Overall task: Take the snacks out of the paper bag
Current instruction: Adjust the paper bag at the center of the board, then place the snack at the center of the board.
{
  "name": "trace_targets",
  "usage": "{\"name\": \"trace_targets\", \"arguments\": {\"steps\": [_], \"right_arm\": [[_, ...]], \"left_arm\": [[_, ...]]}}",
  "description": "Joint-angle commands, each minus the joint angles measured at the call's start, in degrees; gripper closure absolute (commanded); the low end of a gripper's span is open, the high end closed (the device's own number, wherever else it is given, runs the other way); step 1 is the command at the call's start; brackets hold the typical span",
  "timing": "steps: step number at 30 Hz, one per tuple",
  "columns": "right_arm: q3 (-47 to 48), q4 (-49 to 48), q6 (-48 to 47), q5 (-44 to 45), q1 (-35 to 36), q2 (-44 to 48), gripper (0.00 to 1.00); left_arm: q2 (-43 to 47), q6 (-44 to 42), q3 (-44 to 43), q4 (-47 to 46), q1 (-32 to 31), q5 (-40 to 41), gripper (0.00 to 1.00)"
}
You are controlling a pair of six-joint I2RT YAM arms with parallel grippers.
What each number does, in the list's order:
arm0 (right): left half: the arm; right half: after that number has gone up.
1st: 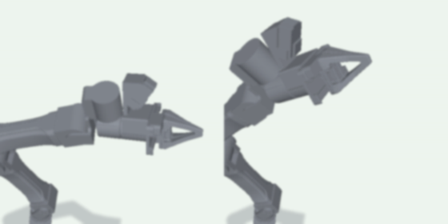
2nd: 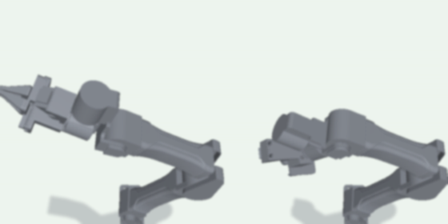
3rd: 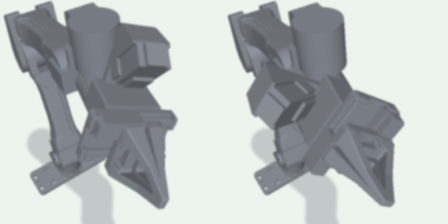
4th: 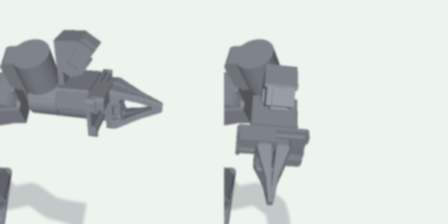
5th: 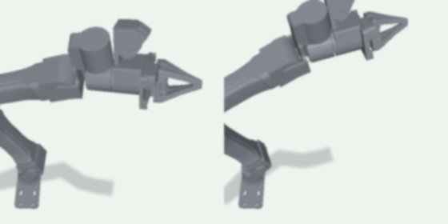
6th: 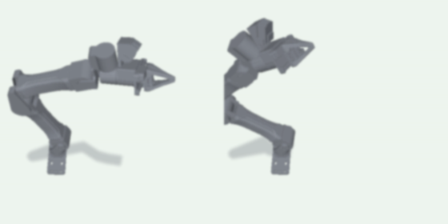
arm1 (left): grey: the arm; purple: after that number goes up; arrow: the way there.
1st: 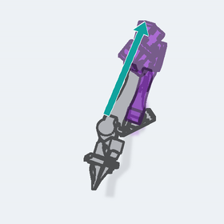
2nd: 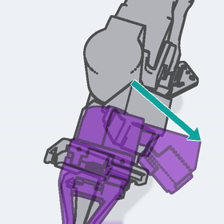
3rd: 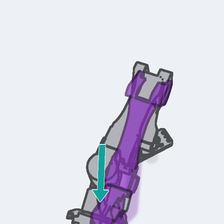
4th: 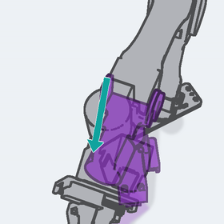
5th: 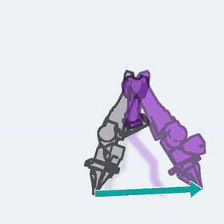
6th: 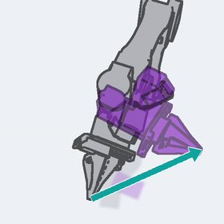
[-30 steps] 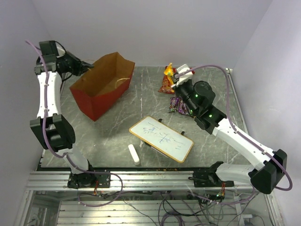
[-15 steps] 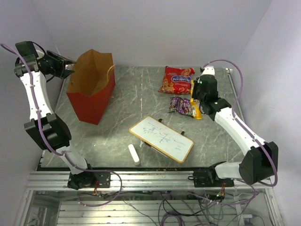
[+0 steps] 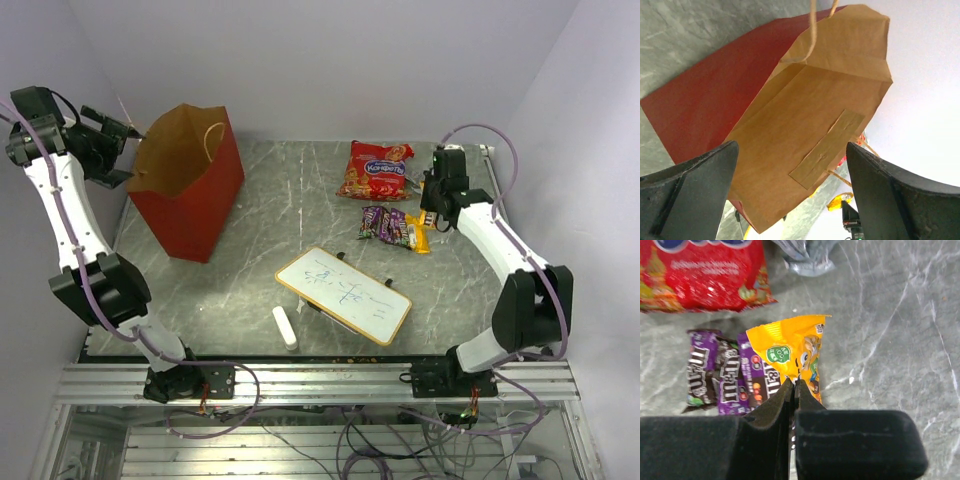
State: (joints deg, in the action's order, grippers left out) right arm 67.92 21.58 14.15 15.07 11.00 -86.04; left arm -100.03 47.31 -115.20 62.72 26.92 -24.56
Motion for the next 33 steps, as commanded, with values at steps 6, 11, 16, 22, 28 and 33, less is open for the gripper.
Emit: {"name": "trace_targets", "arguments": {"steps": [6,11,16,22,28,33], "right_arm": [[3.9,6.2,-7.9,-6.3,-2.3,-7.6,1.00],[10.0,10.1,-7.4,-11.8,-2.4,-13.3,1.00],[11.9,12.9,-3.9,-13.3,-2.3,-16.8,1.00],[11.8,11.8,-2.2,-12.8,-2.3,-19.3,1.00],[12.4,12.0,0.7,-13.8,-2.3,-20.5,0.85],[11.7,12.5,2.3,-13.6,-2.3,-17.9,0.60]], "left_arm": [[5.8,-5.1,-5.5,1.5,-0.9,1.9,0.00],[7.9,-6.7,-2.8,-1.6,-4.2,0.2,0.04],[8.5,-9.6,-4.4,-3.2,-7.7,-0.1,0.03],[8.8,-13.6,-8.6,-3.6,-12.7,1.8,0.03],[10.0,-18.5,-9.8,-4.5,-21.4,2.6,0.03],[12.7,-22.8,-9.2,-6.3,-30.2,1.9,0.03]]}}
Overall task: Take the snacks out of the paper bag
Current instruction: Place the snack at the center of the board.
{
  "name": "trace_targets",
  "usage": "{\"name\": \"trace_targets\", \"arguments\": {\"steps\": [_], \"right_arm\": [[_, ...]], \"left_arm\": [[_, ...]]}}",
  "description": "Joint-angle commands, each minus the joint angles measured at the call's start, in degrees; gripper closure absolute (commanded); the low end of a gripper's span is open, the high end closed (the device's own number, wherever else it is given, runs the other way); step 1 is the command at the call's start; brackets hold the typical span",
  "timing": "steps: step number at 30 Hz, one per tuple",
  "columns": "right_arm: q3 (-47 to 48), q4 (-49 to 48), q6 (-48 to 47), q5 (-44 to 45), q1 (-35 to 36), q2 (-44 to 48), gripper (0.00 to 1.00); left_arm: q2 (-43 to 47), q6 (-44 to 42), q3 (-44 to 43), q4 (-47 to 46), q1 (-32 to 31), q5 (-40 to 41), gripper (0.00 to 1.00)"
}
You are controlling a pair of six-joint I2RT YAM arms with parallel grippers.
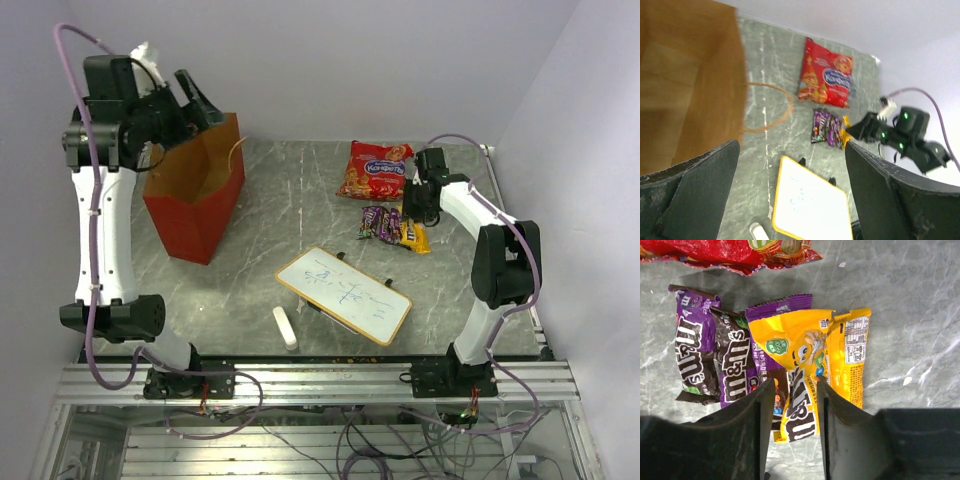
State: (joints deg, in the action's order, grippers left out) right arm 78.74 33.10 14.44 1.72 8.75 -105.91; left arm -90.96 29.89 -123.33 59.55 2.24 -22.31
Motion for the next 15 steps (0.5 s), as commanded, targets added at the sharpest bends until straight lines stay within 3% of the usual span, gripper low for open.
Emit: {"name": "trace_targets", "arguments": {"steps": [1,3,5,10,15], "right_arm": [[1.0,1.2,1.9,0.1,0.1,2.8,0.56],[1.5,2.3,2.2,0.9,0.2,4.8,0.47],[2.3,4.3,2.0,0.4,0.4,6.6,0.31],[4.0,14.3,4.5,-1.0,2.8,12.1,0.01],[-2.6,16.3,9.9,-2.7,5.9,27.0,0.00]], "left_arm": [[4.5,-6.4,-0.8,-3.3,-7.1,-0.1,0.03],[6.8,-8.3,0.4,-3.2,-10.0,1.3,0.02],[9.7,-10.1,2.7,-3.0,-12.9,2.9,0.00],[18.6,-11.9,13.4,-3.4,-16.8,2.2,0.00],[28.3,-10.7,22.6,-3.6,-16.8,2.3,0.01]]}}
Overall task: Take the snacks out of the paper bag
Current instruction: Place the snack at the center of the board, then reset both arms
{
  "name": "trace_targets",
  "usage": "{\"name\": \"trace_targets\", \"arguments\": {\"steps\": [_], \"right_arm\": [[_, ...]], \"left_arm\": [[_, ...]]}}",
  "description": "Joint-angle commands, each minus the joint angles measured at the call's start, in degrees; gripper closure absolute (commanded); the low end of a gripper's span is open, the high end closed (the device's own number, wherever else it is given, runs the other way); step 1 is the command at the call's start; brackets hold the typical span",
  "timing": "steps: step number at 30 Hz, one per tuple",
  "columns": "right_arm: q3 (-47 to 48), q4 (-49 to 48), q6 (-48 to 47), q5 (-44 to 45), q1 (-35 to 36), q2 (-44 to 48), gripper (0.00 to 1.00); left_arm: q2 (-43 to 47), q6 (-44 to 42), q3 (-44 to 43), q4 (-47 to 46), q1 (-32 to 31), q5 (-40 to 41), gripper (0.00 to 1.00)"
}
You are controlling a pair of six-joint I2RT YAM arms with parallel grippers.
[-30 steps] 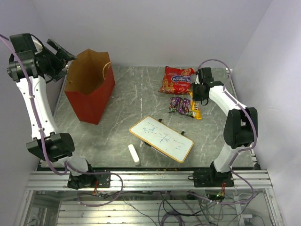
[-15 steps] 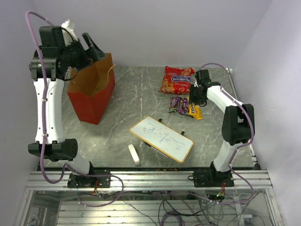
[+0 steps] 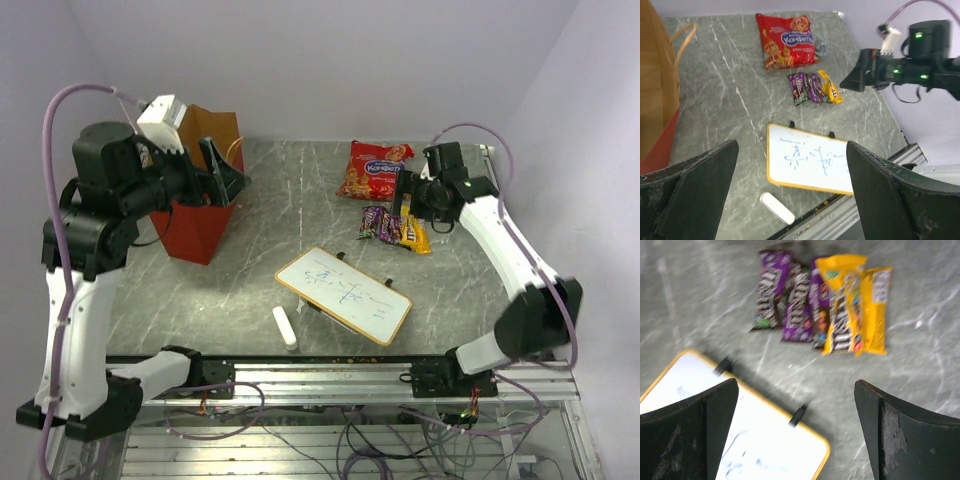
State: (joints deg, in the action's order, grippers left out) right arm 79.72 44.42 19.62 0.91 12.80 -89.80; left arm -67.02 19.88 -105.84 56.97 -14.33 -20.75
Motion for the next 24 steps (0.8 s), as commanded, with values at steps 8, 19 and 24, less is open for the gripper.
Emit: {"name": "trace_targets", "arguments": {"steps": [8,19,24], "right_arm": [[-2.3,10.3,4.3,-7.6,1.9,35.8,0.00],[20.8,16.5,8.8,-3.1,1.9,40.7,0.00],[22.6,14.2,15.1,-5.8,1.9,41.9,0.00]], "left_arm": [[12.5,1.6,10.7,1.3,-0.3,6.3,0.01],[16.5,14.9,2.1,0.7,-0.3,11.8,0.01],[19.8,17.7,1.2,-4.1,-0.3,13.4,0.09]]}}
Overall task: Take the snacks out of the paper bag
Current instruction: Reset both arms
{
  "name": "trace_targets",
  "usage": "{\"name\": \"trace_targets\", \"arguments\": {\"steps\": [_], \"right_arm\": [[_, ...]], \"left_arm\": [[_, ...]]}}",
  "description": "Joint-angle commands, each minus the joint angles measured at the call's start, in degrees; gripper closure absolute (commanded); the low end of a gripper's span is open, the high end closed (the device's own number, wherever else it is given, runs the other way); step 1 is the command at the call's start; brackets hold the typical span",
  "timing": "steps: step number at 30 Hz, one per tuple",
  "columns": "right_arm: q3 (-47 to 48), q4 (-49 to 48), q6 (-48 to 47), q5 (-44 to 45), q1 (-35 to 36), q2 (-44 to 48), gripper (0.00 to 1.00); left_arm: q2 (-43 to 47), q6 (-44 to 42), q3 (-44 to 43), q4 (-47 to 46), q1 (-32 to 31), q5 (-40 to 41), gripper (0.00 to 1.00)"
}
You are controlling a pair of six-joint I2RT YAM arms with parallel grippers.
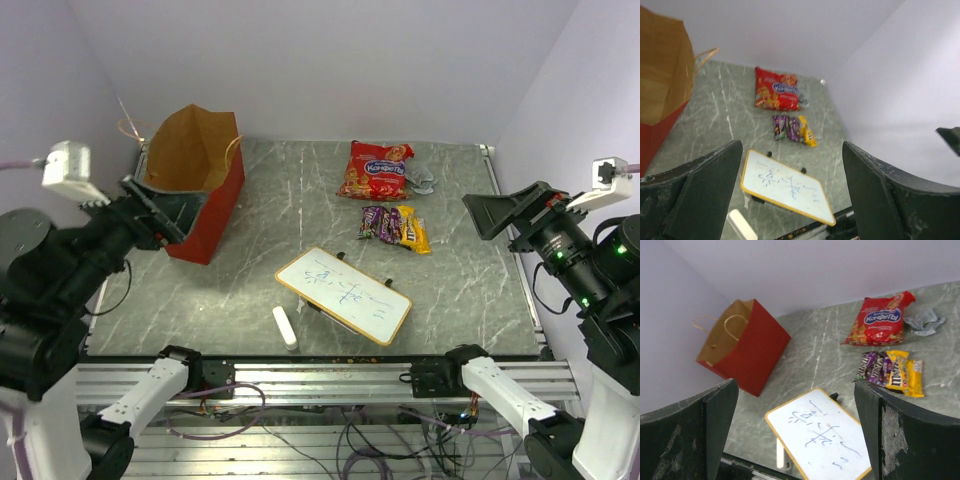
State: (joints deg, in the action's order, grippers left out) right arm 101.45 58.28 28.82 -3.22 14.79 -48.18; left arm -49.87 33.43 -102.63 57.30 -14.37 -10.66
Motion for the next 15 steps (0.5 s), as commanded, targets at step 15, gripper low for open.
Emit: {"name": "trace_targets", "arguments": {"steps": [15], "right_arm": [[4.0,0.5,8.4,1.4,-0.1,-0.7,0.00]], "left_arm": [[2.3,5.6,-5.0,-3.2,-0.2,5.2,0.06]]}}
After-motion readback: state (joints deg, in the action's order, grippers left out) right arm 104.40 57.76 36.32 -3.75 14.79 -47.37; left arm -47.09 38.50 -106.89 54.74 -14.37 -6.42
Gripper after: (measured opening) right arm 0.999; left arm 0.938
